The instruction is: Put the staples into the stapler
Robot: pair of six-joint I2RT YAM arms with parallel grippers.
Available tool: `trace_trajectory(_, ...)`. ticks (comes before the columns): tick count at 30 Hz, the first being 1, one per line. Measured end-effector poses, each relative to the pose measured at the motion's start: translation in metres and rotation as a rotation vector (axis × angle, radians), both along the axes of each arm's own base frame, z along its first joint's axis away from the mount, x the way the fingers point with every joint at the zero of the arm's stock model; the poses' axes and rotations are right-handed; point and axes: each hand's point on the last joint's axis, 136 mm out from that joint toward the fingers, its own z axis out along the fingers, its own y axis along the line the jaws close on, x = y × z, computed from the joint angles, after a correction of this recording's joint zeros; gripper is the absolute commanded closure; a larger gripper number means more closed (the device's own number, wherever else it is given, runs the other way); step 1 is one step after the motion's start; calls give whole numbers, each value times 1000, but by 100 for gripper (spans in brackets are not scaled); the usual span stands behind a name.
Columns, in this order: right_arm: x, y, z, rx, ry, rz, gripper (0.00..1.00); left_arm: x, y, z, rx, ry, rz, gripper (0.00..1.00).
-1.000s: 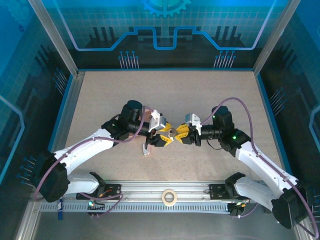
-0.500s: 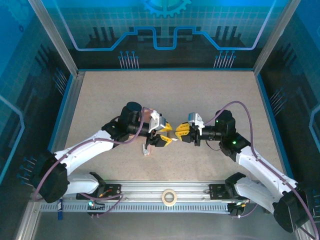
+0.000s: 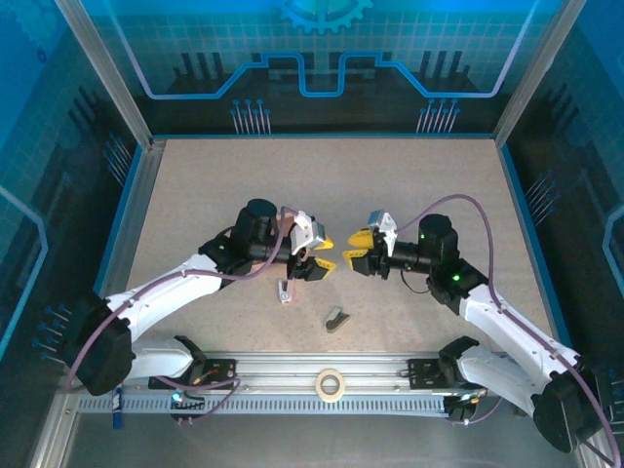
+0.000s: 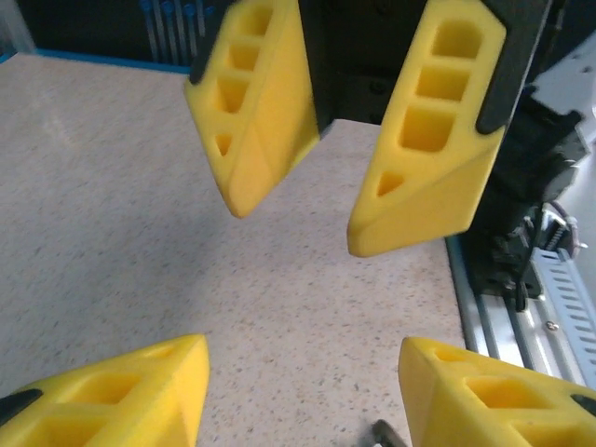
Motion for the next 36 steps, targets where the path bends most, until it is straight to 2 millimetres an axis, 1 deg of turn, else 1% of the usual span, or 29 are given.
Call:
trace_trajectory(4,8,-16,-36,-79,242,-161,46,11,6,-11,47,25,85,42)
trace_trajectory(8,5,-34,-66,-130,469,-313,41,11,11,-26,104,86,138,42)
trace_trajectory(11,-1,-46,-83,-140,599,-415,40,-1,10,-45,178,169,179,41)
trace_trajectory(14,-9,-57,-95,-128,672,-487,39,-16,5,-67,274,286,229,39)
trace_trajectory(17,-14,-65,-102,-107,711,-541,39,-34,1,-88,380,389,284,36)
trace_trajectory(20,-18,-71,-108,-91,740,-585,39,-52,-2,-108,490,457,324,34)
trace_trajectory(23,-20,-75,-112,-75,757,-616,40,-66,-4,-122,582,514,357,33)
trace_trajectory(29,-25,-82,-118,-60,779,-653,39,-79,-9,-147,721,565,423,31)
trace_trajectory(36,-32,-90,-118,-32,773,-685,39,-83,-3,-172,826,585,465,34)
